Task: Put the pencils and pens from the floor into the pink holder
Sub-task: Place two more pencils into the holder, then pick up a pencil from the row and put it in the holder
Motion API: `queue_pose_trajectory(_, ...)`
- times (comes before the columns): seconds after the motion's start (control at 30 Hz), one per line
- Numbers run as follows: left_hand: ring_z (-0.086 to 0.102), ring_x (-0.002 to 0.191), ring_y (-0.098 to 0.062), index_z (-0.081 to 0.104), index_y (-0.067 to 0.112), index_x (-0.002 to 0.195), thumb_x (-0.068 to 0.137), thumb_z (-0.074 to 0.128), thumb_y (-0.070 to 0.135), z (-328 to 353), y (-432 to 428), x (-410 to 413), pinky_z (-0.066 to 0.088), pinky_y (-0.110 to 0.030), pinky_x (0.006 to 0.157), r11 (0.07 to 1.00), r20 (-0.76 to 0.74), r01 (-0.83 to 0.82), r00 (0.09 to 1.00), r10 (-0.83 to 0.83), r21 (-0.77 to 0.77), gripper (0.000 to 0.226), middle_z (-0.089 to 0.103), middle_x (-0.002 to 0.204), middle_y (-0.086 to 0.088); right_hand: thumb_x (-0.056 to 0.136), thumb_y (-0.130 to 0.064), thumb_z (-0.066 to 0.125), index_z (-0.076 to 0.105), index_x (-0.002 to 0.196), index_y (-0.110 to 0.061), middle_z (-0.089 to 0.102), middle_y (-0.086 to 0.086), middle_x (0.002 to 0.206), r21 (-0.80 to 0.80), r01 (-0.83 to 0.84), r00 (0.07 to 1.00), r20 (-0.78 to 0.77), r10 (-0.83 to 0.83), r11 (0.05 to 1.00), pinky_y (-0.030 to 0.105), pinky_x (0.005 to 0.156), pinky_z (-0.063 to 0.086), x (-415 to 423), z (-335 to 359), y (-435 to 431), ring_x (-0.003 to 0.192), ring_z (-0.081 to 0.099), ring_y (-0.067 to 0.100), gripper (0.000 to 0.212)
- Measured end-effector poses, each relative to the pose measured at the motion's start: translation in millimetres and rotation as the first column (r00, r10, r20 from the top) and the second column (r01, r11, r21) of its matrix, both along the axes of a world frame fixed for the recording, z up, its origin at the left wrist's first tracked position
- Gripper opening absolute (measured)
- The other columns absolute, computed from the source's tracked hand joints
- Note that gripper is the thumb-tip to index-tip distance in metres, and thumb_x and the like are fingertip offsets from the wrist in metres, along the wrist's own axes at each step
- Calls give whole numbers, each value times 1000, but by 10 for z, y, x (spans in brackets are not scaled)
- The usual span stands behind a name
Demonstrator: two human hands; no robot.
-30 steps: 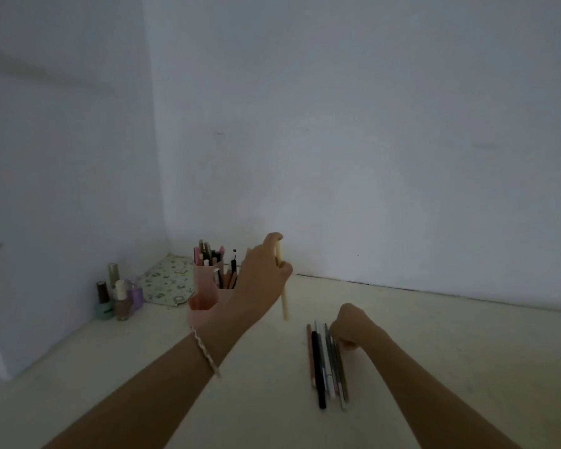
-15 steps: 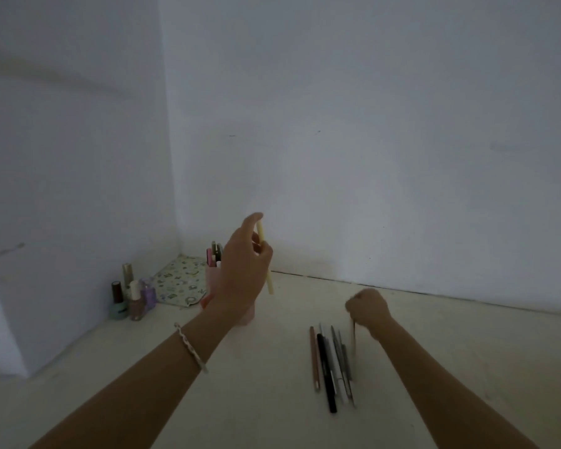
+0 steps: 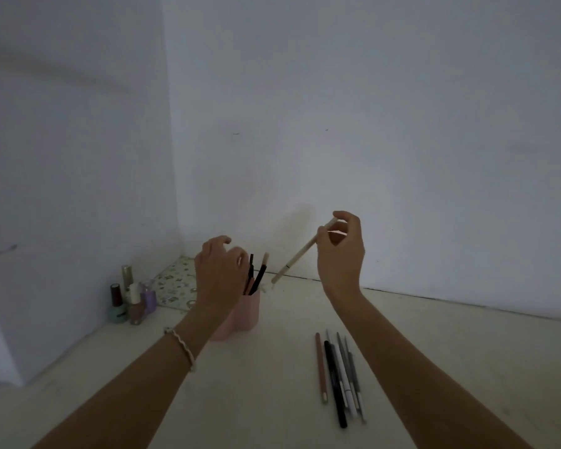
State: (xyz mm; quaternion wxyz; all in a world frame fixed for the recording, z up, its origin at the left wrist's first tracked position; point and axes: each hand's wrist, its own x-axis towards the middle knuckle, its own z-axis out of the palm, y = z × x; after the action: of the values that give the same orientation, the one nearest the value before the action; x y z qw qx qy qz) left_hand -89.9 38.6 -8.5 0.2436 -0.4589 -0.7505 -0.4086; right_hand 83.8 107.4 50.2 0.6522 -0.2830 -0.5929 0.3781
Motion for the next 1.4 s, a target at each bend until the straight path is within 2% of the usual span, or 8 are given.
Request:
queue_pose_trajectory(0.27, 52, 112, -25, 66, 13, 107, 85, 54, 7, 115, -138, -156, 40, -37, 91, 986, 39, -49, 998, 43, 162, 25, 63, 115, -6, 95, -10, 53, 54, 117, -20, 60, -8, 95, 271, -104, 976, 215, 45, 957, 14, 79, 50, -614, -146, -181, 87, 61, 3, 24)
queue_pose_trajectory(0.6, 55, 88, -20, 61, 13, 104, 84, 56, 6, 93, -199, 159, 48, -36, 78, 966, 77, 86, 991, -107, 242, 22, 60, 105, -2, 94, -15, 52, 62, 125, -15, 58, 4, 129, 521, -164, 649, 697, -306, 838, 33, 98, 31, -597, -609, -33, 123, 45, 24, 33)
queue_pose_trajectory(0.7, 51, 76, -14, 55, 17, 90, 80, 55, 6, 87, -166, 378, 42, -23, 67, 958, 52, 113, 990, -132, 264, 15, 55, 90, 4, 89, -7, 51, 54, 131, -13, 57, 4, 127, 478, -26, 788, 550, -276, 878, 28, 98, 31, -397, -533, 22, 117, 47, 20, 43)
queue_pose_trajectory(0.8, 53, 66, -5, 50, 24, 86, 82, 55, 8, -17, -20, 676, 43, -14, 61, 973, 125, 226, 965, -230, 49, 18, 57, 84, 8, 85, 0, 51, 55, 124, -13, 62, 0, 115, 421, 72, 841, 462, -282, 904, 26, 93, 34, -148, -477, 128, 104, 52, 17, 42)
queue_pose_trajectory(0.9, 64, 83, -15, 55, 20, 106, 86, 57, 17, -262, 191, 1027, 55, -29, 75, 858, 412, 376, 884, -220, -349, 19, 64, 101, -2, 84, 1, 51, 57, 119, -13, 63, -1, 105, 372, 108, 829, 478, -290, 922, 30, 90, 41, 138, -507, 234, 94, 53, 13, 39)
queue_pose_trajectory(1.03, 60, 106, -25, 53, 7, 118, 91, 55, 20, -543, 371, 1345, 48, -30, 84, 711, 453, 389, 885, -111, -586, 30, 60, 119, -10, 86, 0, 50, 61, 111, -15, 64, -3, 99, 256, 102, 815, 532, -228, 961, 29, 82, 48, 456, -631, 359, 87, 56, 13, 31)
queue_pose_trajectory(1.17, 60, 104, -24, 52, 7, 114, 90, 58, 16, -686, 461, 1482, 44, -26, 75, 685, 465, 371, 884, -52, -627, 26, 59, 118, -10, 89, -5, 49, 62, 105, -17, 63, -7, 89, 162, 106, 792, 583, -182, 981, 13, 64, 42, 675, -764, 463, 71, 55, 4, 24)
queue_pose_trajectory(1.4, 61, 104, -25, 51, 8, 120, 84, 71, 23, -619, 479, 1392, 50, -27, 84, 793, 658, 431, 751, -52, -430, 44, 59, 118, -10, 89, -8, 47, 63, 101, -13, 62, -5, 75, 10, 170, 695, 708, -128, 985, 20, 51, 42, 839, -898, 541, 53, 52, 8, 21)
